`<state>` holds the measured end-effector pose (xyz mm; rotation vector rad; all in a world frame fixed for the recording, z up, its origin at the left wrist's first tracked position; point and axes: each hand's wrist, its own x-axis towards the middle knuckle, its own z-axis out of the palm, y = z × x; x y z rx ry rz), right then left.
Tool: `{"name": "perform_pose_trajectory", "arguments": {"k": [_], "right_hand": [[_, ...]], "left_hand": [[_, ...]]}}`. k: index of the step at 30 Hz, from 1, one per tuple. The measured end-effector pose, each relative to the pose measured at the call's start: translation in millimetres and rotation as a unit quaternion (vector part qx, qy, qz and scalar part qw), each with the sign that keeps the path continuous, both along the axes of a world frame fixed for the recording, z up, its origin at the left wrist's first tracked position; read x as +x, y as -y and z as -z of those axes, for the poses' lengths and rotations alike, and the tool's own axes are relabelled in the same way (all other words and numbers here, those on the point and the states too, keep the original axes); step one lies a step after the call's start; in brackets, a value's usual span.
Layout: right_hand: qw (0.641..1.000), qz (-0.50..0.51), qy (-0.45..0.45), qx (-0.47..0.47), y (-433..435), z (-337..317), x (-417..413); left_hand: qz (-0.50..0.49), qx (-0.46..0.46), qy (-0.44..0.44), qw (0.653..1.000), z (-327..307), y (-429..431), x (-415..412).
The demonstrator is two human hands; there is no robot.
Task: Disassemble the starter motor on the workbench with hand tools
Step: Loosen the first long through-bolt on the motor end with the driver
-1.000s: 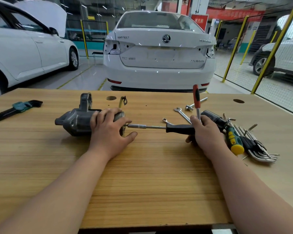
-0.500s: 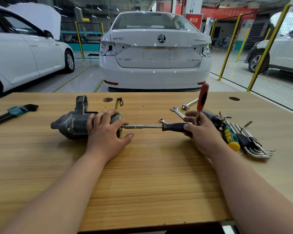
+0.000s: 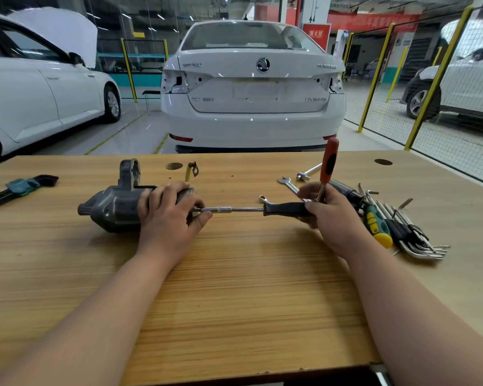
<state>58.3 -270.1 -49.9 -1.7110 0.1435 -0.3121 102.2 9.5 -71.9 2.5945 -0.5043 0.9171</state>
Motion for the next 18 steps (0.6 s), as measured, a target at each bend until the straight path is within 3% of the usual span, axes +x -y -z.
{"name": "perform_pose_trajectory", "arguments": {"k": [6,18], "right_hand": [[0.985,-0.045,0.000,0.164,1.2,-4.6,-4.0],[0.974,-0.030,-0.051,0.219,8.5,-6.6,-1.9]], "left_hand": [[-0.012,0.037,-0.014,0.999,-0.2,-0.9,1.8],[0.000,0.007,-0.015,1.000,-1.8,-0.2,-0.5]]}}
